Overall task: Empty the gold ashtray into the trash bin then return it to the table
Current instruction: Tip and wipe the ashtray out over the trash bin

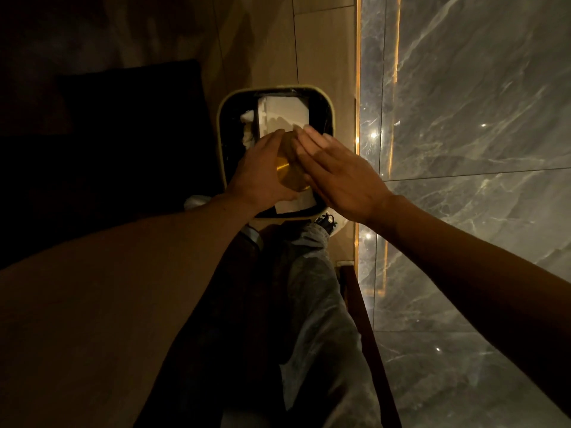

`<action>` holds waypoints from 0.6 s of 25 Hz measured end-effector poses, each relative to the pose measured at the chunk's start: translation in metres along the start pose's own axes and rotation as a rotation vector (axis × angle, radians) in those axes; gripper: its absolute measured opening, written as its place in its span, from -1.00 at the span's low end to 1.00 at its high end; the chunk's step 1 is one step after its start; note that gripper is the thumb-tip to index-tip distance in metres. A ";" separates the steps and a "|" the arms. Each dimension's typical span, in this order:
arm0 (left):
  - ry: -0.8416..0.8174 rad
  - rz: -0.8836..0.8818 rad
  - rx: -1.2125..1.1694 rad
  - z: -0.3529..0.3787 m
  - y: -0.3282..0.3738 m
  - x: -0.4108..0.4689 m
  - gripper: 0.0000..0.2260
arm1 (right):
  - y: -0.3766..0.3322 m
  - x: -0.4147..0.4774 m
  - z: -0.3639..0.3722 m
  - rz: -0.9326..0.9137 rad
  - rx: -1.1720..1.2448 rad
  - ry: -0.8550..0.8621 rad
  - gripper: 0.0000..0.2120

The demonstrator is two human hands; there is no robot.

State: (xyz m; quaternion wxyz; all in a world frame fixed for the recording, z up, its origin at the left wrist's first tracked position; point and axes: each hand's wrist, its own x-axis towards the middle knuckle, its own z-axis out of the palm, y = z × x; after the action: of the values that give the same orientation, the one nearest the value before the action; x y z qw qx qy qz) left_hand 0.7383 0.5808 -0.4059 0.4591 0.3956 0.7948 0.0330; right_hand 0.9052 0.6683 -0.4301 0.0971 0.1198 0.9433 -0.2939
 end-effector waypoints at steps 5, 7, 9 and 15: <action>-0.007 -0.008 0.034 -0.004 -0.003 -0.004 -0.02 | -0.003 0.004 0.000 0.029 0.038 0.024 -0.48; -0.022 0.010 0.029 -0.003 -0.001 -0.006 -0.06 | -0.007 0.005 0.001 0.034 0.066 0.034 -0.48; -0.019 -0.016 0.016 -0.001 -0.001 -0.008 -0.06 | -0.009 0.005 0.002 0.012 0.086 0.011 -0.49; 0.040 -0.054 -0.052 0.003 0.003 -0.008 -0.11 | -0.017 0.008 0.007 0.037 0.122 0.012 -0.50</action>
State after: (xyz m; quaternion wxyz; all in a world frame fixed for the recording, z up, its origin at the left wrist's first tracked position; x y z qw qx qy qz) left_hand 0.7448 0.5763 -0.4006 0.4538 0.3610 0.8132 0.0492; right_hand 0.8940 0.6522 -0.4290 0.0894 0.1445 0.9218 -0.3485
